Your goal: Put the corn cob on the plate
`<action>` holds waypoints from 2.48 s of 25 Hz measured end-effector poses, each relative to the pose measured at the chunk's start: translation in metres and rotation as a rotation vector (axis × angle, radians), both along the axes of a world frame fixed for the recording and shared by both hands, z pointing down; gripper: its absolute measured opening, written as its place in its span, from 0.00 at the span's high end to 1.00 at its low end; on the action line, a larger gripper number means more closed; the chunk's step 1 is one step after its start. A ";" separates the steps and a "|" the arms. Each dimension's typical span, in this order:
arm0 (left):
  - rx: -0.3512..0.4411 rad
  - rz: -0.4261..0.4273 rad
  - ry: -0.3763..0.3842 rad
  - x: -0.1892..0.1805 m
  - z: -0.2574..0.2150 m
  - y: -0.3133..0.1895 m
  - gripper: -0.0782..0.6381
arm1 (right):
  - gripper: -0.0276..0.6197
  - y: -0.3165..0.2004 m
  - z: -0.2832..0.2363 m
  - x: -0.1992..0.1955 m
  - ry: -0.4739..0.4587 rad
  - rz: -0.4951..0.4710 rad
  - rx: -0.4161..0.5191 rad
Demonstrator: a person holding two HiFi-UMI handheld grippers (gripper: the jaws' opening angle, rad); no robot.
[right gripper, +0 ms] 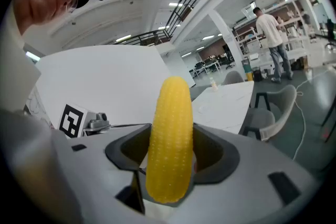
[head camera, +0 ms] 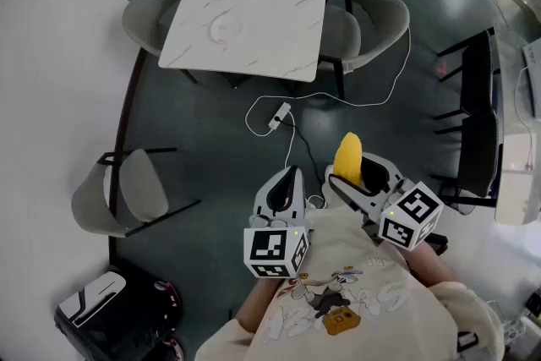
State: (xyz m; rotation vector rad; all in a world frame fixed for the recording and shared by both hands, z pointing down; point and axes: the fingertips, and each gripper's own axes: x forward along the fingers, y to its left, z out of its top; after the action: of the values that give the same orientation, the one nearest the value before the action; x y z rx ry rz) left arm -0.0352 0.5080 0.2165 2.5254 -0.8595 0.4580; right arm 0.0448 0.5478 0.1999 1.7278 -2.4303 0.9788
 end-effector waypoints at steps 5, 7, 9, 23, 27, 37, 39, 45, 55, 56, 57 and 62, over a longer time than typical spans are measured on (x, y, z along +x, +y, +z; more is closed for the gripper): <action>-0.028 -0.008 -0.010 -0.003 0.004 0.010 0.88 | 0.58 0.013 -0.001 -0.005 -0.008 -0.025 0.001; -0.011 -0.013 -0.013 -0.001 0.000 0.011 0.88 | 0.58 0.015 -0.003 -0.002 -0.014 -0.029 0.012; -0.001 -0.012 -0.017 0.005 -0.002 0.013 0.88 | 0.58 0.016 -0.005 0.002 -0.028 -0.037 0.021; -0.030 -0.038 -0.025 0.053 0.015 0.033 0.88 | 0.58 0.029 0.004 0.046 -0.035 -0.098 0.051; -0.018 -0.064 -0.052 0.052 0.019 0.035 0.88 | 0.58 0.029 0.019 0.050 -0.061 -0.120 0.024; -0.074 -0.081 -0.043 0.049 0.032 0.002 0.88 | 0.58 -0.011 0.017 0.045 -0.061 -0.133 0.016; -0.088 -0.063 -0.040 0.050 0.037 -0.012 0.88 | 0.58 -0.024 0.018 0.044 -0.058 -0.123 0.008; -0.104 -0.024 -0.018 0.047 0.038 -0.080 0.88 | 0.58 -0.085 0.025 0.039 -0.041 -0.081 -0.021; -0.067 0.031 0.010 0.018 0.015 -0.192 0.88 | 0.58 -0.188 0.006 0.013 -0.017 -0.006 -0.005; -0.059 0.031 0.016 0.013 0.012 -0.204 0.88 | 0.58 -0.198 0.004 0.010 -0.009 0.001 -0.001; -0.054 0.030 0.021 0.008 0.011 -0.216 0.88 | 0.58 -0.209 0.003 0.007 -0.001 0.009 0.002; -0.084 0.033 0.027 -0.024 0.026 -0.262 0.88 | 0.58 -0.251 0.010 -0.013 0.019 0.050 -0.021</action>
State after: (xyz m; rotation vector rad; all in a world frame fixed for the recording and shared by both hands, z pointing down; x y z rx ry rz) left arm -0.0593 0.2463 0.2422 2.4662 -0.7730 0.4593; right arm 0.0318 0.2971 0.2098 1.7912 -2.3678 0.9836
